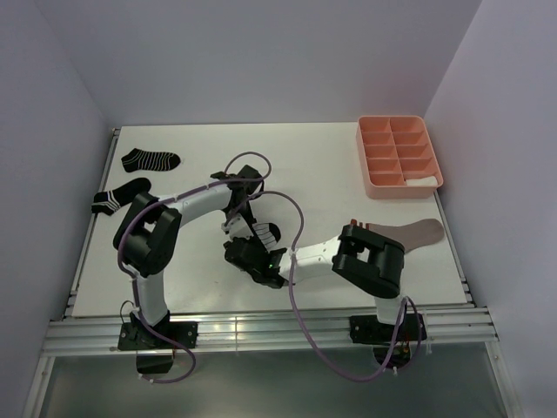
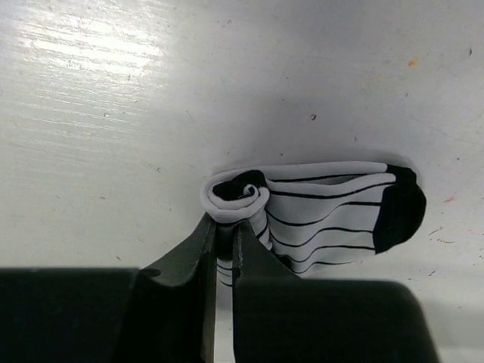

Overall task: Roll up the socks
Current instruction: Roll the sock at the center of the board.

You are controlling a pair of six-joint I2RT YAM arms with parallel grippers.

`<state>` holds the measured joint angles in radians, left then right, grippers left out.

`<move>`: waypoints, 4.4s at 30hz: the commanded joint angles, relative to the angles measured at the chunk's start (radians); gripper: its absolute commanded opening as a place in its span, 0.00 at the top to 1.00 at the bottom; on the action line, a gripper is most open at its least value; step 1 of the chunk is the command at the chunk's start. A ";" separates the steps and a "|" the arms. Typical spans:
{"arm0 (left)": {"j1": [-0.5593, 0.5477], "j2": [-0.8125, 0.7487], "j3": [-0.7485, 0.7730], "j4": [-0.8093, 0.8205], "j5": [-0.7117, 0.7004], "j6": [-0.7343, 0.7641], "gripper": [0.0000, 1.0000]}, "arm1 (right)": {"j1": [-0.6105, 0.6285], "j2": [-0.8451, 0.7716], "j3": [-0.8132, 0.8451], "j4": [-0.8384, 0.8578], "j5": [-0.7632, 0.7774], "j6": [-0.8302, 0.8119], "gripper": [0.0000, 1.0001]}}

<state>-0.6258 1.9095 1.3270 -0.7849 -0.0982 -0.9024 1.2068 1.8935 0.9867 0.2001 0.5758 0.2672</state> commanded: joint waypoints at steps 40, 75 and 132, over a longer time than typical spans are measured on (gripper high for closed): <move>0.077 -0.543 -0.564 0.561 0.089 -0.158 0.38 | -0.541 0.127 -0.341 0.780 -1.349 0.676 1.00; 0.066 -0.244 -0.617 0.682 0.178 -0.168 0.73 | -0.651 0.273 -0.332 0.748 -1.358 0.796 0.93; -0.003 0.091 0.040 -0.145 -0.031 0.043 1.00 | 0.013 -0.120 -0.003 0.013 0.098 -0.154 0.44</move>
<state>-0.6170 1.9442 1.3804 -0.8413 -0.1287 -0.8913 1.2198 1.8198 0.9760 0.2089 0.6472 0.1364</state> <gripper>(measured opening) 0.053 0.559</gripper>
